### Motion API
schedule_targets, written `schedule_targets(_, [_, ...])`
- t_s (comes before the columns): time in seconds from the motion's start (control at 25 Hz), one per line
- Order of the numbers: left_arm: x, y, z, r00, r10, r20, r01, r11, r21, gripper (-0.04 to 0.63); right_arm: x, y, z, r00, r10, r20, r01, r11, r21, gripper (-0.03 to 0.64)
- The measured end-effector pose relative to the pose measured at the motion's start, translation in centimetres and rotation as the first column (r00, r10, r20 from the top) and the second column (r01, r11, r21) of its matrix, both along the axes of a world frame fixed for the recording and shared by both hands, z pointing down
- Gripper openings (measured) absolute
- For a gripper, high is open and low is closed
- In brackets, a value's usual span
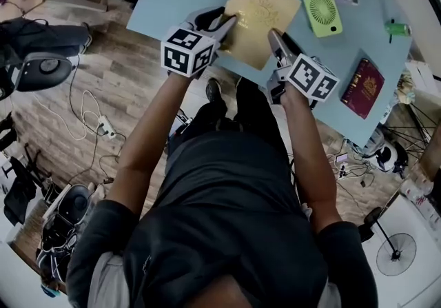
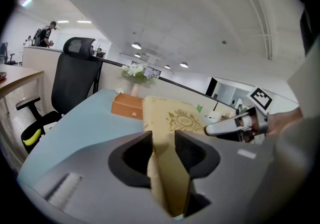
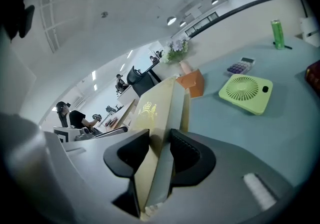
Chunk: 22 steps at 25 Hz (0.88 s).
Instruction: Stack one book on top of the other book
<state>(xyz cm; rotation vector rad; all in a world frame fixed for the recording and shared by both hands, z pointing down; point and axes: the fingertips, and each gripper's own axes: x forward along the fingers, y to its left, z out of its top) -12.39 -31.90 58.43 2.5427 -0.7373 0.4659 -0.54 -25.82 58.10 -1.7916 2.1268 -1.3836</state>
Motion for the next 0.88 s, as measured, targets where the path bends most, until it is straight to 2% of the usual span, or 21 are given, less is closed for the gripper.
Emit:
schedule_targets(0.52, [3.3,5.3,-5.4,0.988,0.115,-0.098,-0.109,0.992,0.067,0.193,2.9,6.5,-5.5,0.991,0.094,-0.091,-0.087,0.993,0.075,0.127])
schedule_targets(0.88, [9.9,10.2,-8.1,0.964,0.229,-0.136,-0.221,0.972,0.077,0.193,9.1,12.3,-9.0,0.971,0.195,-0.136,-0.179,0.976,0.122,0.127])
